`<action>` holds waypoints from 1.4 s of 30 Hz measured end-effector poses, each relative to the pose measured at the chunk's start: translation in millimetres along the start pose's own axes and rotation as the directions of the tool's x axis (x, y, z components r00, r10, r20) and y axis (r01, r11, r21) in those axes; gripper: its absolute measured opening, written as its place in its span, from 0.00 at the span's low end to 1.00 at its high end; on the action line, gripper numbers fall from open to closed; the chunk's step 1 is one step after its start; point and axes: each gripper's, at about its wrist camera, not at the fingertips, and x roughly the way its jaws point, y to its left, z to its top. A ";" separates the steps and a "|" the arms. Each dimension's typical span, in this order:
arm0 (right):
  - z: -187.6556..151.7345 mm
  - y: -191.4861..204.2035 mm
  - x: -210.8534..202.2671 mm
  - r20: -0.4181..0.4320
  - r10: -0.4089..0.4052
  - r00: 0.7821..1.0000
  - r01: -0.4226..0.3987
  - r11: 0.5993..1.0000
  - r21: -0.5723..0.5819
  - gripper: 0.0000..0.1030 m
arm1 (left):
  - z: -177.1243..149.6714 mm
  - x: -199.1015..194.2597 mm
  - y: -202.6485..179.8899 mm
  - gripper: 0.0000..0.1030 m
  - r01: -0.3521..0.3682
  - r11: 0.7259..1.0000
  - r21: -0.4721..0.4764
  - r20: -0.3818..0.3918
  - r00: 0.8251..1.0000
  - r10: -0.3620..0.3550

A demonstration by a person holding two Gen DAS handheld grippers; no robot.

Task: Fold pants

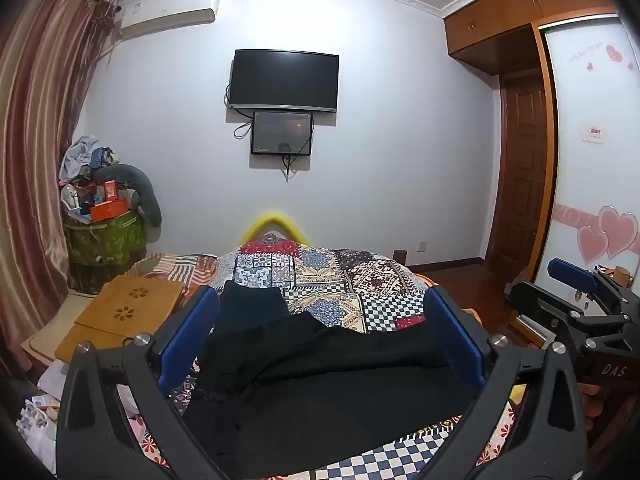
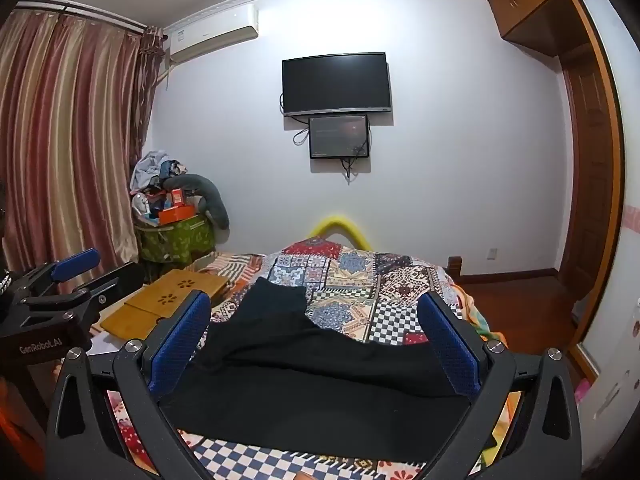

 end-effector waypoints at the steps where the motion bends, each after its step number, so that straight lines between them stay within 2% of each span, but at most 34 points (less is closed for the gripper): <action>1: 0.4 -0.2 0.3 -0.001 0.001 1.000 -0.001 1.000 0.000 1.00 | 0.4 0.0 0.5 1.00 0.002 1.000 0.000 0.000 1.000 -0.002; 42: 3.5 2.8 -1.3 0.000 -0.003 1.000 0.003 1.000 0.006 1.00 | -4.7 3.4 -3.0 1.00 0.007 1.000 0.003 0.005 1.000 -0.008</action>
